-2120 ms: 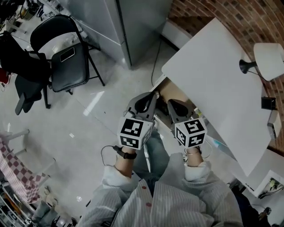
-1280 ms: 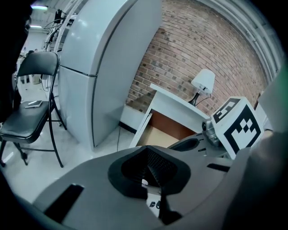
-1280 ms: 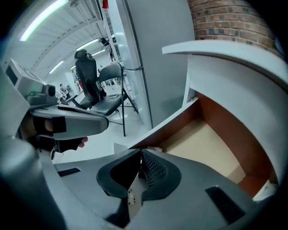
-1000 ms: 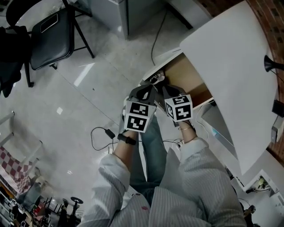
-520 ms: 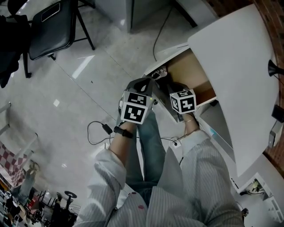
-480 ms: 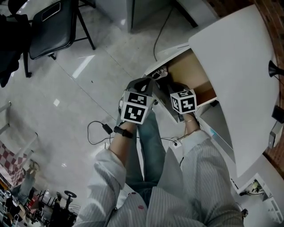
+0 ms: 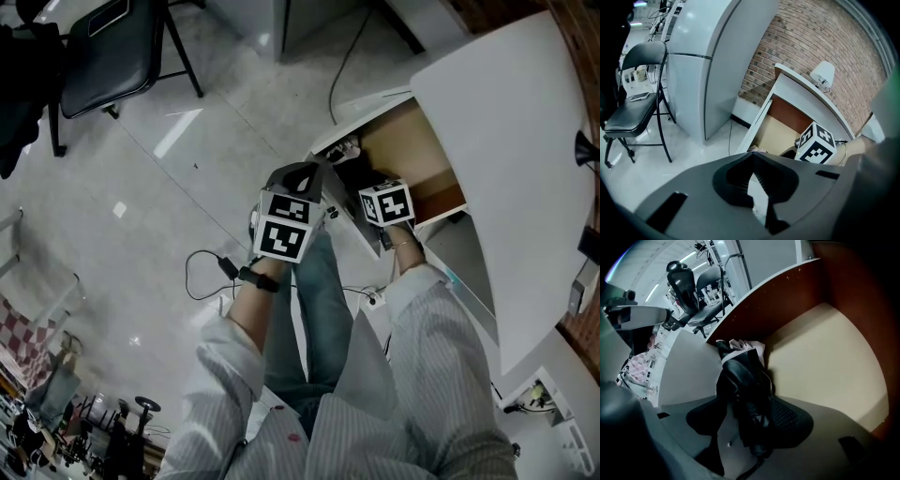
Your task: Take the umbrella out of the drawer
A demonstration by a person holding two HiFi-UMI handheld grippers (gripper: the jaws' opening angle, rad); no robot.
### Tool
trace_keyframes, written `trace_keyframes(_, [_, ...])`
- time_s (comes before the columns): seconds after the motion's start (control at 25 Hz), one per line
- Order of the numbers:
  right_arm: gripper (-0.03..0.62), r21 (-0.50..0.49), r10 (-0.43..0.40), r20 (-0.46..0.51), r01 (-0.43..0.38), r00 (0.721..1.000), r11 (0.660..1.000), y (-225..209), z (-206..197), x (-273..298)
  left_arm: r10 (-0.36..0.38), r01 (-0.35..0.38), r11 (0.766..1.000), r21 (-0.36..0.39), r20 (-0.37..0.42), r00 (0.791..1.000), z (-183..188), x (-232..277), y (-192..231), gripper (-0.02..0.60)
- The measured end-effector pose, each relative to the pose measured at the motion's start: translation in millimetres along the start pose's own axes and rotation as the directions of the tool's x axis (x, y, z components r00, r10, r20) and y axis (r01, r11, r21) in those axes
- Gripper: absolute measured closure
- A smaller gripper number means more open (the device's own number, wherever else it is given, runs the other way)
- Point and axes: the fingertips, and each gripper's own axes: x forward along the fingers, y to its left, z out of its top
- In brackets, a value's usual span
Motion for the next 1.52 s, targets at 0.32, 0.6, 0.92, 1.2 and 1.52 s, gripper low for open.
trace_keyframes(0.32, [0.312,0.055,-0.007,-0.099,0.013,0.995,0.998,-15,-10,19,0.005,-0.005,1.000,-0.008,0.005,1.000,-3,-2,10,0.572])
trace_keyframes(0.6, [0.331,0.027,-0.006,-0.129,0.010,0.992,1.000,-14,-9,21,0.002,-0.002,1.000,-0.006,0.018,1.000,4,-4,12,0.572])
trace_keyframes(0.92, [0.364,-0.010,-0.061,-0.128,0.060,0.990,0.998,-12,-9,19,-0.008,0.008,1.000,0.007,0.021,1.000,10,-5,6,0.572])
trace_keyframes(1.2, [0.370,0.047,-0.069,-0.082,0.073,0.994,0.996,0,-6,0,-0.001,0.001,1.000,0.020,0.024,1.000,20,-16,1,0.572])
trace_keyframes(1.52, [0.370,0.080,-0.061,-0.047,0.065,0.997,0.995,17,-2,-41,0.013,-0.014,1.000,0.016,0.042,0.999,37,-40,-20,0.572])
